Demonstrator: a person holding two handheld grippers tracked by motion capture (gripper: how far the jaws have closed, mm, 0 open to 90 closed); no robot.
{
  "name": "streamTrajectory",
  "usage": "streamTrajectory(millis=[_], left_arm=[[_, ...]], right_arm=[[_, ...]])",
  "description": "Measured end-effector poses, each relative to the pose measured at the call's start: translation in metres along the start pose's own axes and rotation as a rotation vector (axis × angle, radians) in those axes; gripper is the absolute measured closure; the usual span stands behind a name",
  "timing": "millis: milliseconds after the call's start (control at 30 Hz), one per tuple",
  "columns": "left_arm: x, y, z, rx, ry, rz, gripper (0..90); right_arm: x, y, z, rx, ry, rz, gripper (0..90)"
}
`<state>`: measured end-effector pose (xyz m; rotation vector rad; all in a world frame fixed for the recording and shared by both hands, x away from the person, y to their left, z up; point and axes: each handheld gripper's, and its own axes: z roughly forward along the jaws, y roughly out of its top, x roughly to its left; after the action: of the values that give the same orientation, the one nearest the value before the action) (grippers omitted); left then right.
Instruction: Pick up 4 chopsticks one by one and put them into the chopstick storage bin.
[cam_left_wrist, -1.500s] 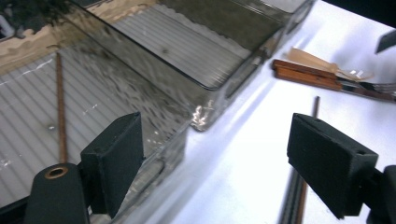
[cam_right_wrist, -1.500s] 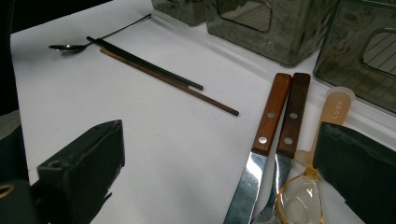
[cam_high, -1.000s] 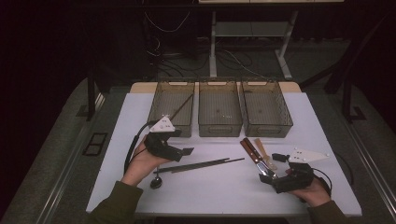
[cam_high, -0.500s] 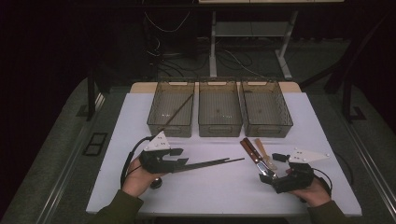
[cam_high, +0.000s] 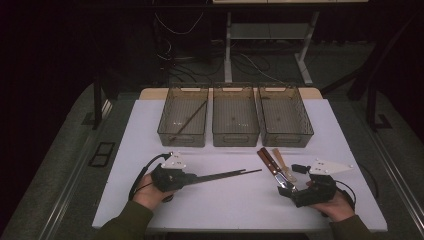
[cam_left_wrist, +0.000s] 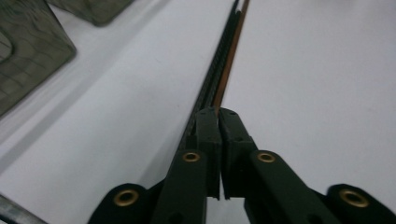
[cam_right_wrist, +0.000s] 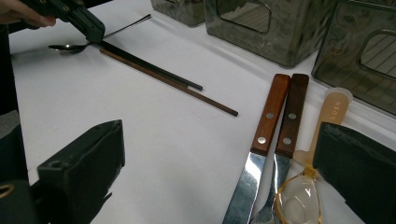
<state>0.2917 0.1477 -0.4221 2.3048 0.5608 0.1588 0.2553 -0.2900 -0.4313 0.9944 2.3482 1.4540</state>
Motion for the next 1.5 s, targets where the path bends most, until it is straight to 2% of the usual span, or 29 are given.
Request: streamTrajectory(millis=[100, 200, 367, 467, 867, 1033, 1233, 1367, 1500], left_arm=[[0.002, -0.004, -0.001, 0.014, 0.005, 0.008, 87.8], [0.005, -0.010, -0.001, 0.019, 0.006, -0.010, 85.5], [0.009, -0.015, 0.002, 0.056, 0.006, -0.006, 84.1], [0.010, -0.016, 0.002, 0.048, 0.000, -0.022, 84.0], [0.010, -0.016, 0.003, 0.050, 0.013, 0.000, 82.0], [0.008, -0.016, 0.003, 0.045, -0.012, -0.004, 82.3], [0.005, -0.014, 0.007, 0.071, -0.055, 0.019, 82.4], [0.005, -0.013, 0.001, 0.040, -0.026, 0.015, 82.3], [0.009, -0.015, -0.005, 0.046, 0.003, 0.009, 84.4]], right_arm=[[0.000, 0.000, 0.000, -0.001, -0.001, -0.001, 2.4], [0.000, 0.000, 0.000, 0.000, 0.000, 0.001, 2.4], [0.000, 0.000, 0.000, 0.001, 0.000, 0.000, 2.4], [0.000, 0.000, 0.000, 0.001, 0.000, -0.001, 2.4], [0.000, 0.000, 0.000, 0.003, 0.001, -0.002, 2.4], [0.000, 0.000, 0.000, 0.003, 0.001, -0.002, 2.4], [0.000, 0.000, 0.000, 0.002, 0.002, -0.003, 2.4], [0.000, 0.000, 0.000, 0.001, 0.002, -0.001, 2.4], [0.000, 0.000, 0.000, 0.000, 0.002, -0.001, 2.4]])
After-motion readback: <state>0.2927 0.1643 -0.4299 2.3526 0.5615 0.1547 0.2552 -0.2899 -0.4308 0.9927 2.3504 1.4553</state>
